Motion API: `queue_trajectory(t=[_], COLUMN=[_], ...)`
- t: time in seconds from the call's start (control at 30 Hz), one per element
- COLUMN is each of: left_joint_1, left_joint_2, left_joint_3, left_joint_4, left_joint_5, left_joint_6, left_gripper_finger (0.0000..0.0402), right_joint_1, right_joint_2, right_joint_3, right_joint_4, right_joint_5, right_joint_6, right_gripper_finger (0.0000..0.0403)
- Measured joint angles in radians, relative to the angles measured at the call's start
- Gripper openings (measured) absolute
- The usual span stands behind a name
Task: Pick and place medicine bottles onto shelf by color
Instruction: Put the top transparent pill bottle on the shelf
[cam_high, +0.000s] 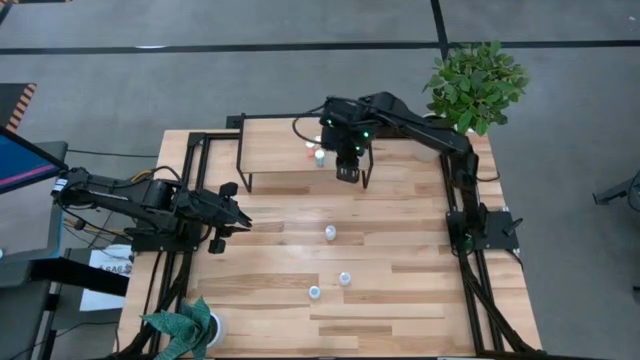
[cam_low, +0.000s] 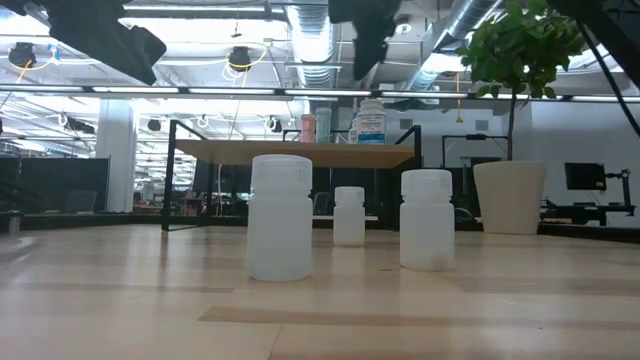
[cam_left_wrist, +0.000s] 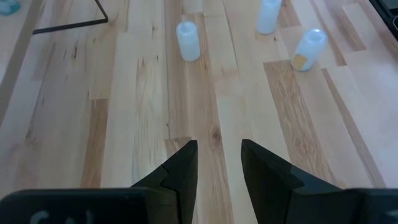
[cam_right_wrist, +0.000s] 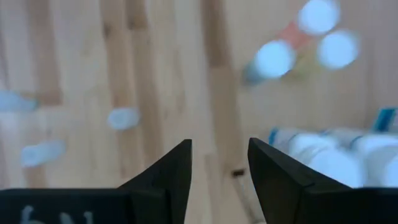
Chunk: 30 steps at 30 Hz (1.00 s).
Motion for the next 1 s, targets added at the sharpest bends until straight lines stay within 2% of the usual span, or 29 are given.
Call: queue_trajectory(t=[0.1, 0.3, 0.47, 0.6, 0.8, 1.0], left_joint_1=[0.0, 0.0, 0.0, 0.0, 0.0, 0.0], left_joint_2=[-0.001, 0.0, 0.0, 0.0, 0.0, 0.0], left_joint_3=[0.0, 0.0, 0.0, 0.0, 0.0, 0.0], left_joint_4=[0.001, 0.006, 0.008, 0.009, 0.009, 0.013], left_joint_5=[0.0, 0.0, 0.0, 0.0, 0.0, -0.001], left_joint_6=[0.0, -0.006, -0.035, -0.034, -0.035, -0.036], left_gripper_finger=[0.0109, 0.0109, 0.0109, 0.0109, 0.0109, 0.0109], right_joint_1=[0.036, 0.13, 0.204, 0.261, 0.364, 0.516], right_joint_2=[-0.015, -0.078, -0.187, -0.33, -0.612, -0.911], right_joint_3=[-0.002, -0.008, -0.125, -0.325, -0.76, -1.196], right_joint_4=[-0.066, -0.057, -0.056, 0.009, 0.262, 0.518], right_joint_5=[-0.002, -0.008, -0.008, -0.008, -0.002, 0.075], right_joint_6=[0.027, -0.005, 0.012, 0.083, 0.217, 0.51], right_gripper_finger=[0.0174, 0.0168, 0.0163, 0.0158, 0.0147, 0.0134])
